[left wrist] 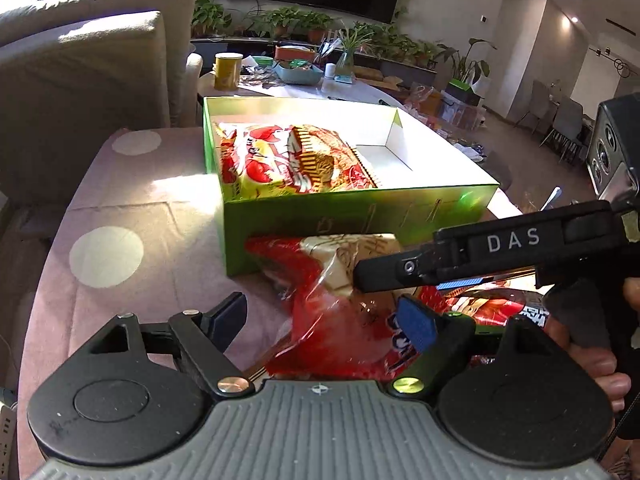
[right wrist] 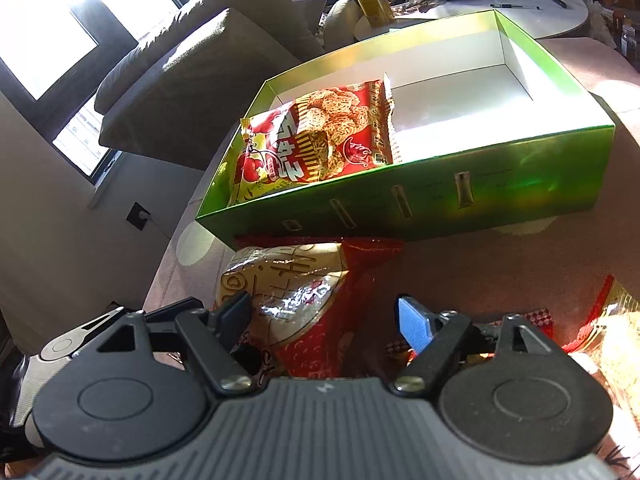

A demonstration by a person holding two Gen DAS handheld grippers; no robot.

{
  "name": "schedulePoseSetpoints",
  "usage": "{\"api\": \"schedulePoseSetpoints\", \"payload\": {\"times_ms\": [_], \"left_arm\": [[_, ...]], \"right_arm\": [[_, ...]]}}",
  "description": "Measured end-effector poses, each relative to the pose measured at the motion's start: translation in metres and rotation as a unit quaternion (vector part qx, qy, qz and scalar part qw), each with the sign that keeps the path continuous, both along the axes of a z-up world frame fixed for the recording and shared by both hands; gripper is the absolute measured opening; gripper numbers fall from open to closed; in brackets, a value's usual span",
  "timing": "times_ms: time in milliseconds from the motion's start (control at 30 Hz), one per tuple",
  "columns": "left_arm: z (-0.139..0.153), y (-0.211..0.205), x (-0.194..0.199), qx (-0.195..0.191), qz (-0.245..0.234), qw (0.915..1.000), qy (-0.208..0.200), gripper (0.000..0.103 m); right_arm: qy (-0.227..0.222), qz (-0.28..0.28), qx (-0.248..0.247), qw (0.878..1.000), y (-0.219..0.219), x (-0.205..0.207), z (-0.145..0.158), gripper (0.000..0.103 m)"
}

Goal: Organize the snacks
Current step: 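Move the right gripper to the red-and-white bread bag beside the box, then grasp the red-and-white bread bag with the right gripper and lift it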

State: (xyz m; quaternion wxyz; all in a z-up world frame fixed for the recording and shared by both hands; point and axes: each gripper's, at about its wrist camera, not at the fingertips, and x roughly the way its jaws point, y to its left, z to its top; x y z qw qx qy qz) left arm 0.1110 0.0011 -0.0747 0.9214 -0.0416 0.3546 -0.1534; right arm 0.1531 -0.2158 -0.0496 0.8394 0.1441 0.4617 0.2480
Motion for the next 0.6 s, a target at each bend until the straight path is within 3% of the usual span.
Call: {"api": "schedulePoseSetpoints", "payload": {"times_ms": [67, 433, 500, 533, 600], "left_arm": [[-0.003, -0.003, 0.007, -0.001, 0.001, 1.0000, 0.007, 0.088], [-0.005, -0.019, 0.030, -0.023, -0.010, 0.9995, 0.021, 0.088], [-0.007, -0.022, 0.033, -0.039, -0.018, 0.9987, 0.029, 0.085], [-0.007, -0.022, 0.034, -0.045, -0.015, 0.9984, 0.031, 0.085], [-0.007, -0.023, 0.032, -0.041, -0.015, 0.9987, 0.025, 0.084]], "right_arm": [[0.010, 0.000, 0.002, 1.000, 0.000, 0.004, -0.001, 0.076], [0.019, 0.001, 0.027, 0.999, 0.000, 0.013, -0.002, 0.076], [0.014, 0.012, 0.032, 0.999, 0.003, 0.012, -0.001, 0.068], [0.010, 0.013, 0.030, 0.999, 0.004, 0.012, 0.000, 0.057], [0.011, 0.018, 0.035, 0.999, 0.004, 0.013, 0.000, 0.055]]}}
